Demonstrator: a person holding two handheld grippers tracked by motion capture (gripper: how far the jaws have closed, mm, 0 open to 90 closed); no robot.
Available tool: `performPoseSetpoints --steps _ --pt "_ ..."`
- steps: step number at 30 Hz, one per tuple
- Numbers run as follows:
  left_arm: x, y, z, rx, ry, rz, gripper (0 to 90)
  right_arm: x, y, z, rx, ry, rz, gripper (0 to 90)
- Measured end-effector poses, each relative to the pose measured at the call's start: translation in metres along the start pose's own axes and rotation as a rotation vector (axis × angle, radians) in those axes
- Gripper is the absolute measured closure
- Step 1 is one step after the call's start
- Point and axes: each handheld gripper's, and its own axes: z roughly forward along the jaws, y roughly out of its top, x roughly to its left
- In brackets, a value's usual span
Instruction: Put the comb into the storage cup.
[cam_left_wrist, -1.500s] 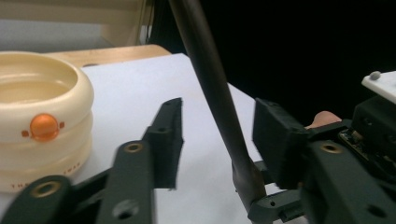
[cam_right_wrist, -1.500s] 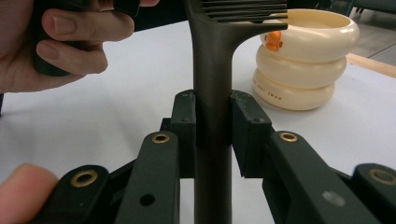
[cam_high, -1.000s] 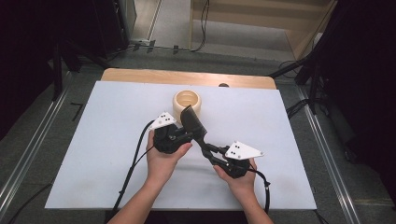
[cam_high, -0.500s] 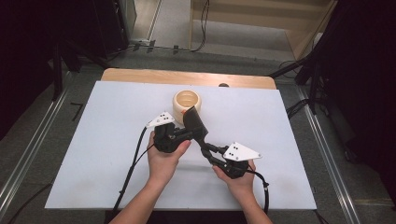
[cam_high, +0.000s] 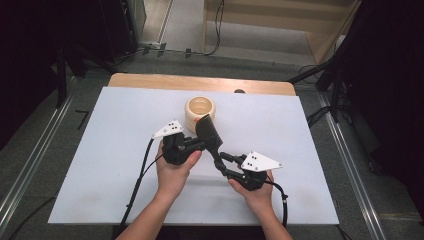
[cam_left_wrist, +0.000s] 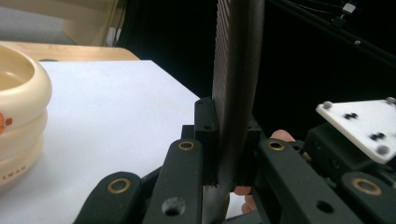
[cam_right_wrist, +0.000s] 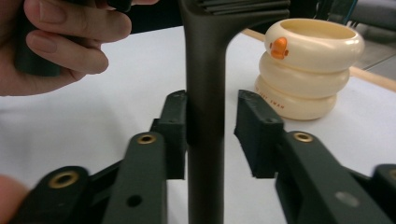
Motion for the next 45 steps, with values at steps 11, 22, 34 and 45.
performPoseSetpoints --steps 11,22,34,45 --pt "0.003 0.003 -0.006 0.000 0.019 0.022 84.4 -0.012 0.001 -0.008 -0.009 0.068 0.099 6.3" --pt "0.005 0.006 -0.013 -0.001 0.039 0.038 84.4 -0.024 -0.011 -0.032 -0.016 0.029 0.136 0.0" --pt "0.010 0.010 -0.021 -0.006 0.049 0.044 84.4 -0.036 -0.029 -0.062 -0.018 -0.053 0.139 0.0" --pt "0.016 0.019 -0.030 -0.015 0.063 0.048 84.4 -0.044 -0.042 -0.085 -0.011 -0.119 0.144 0.0"
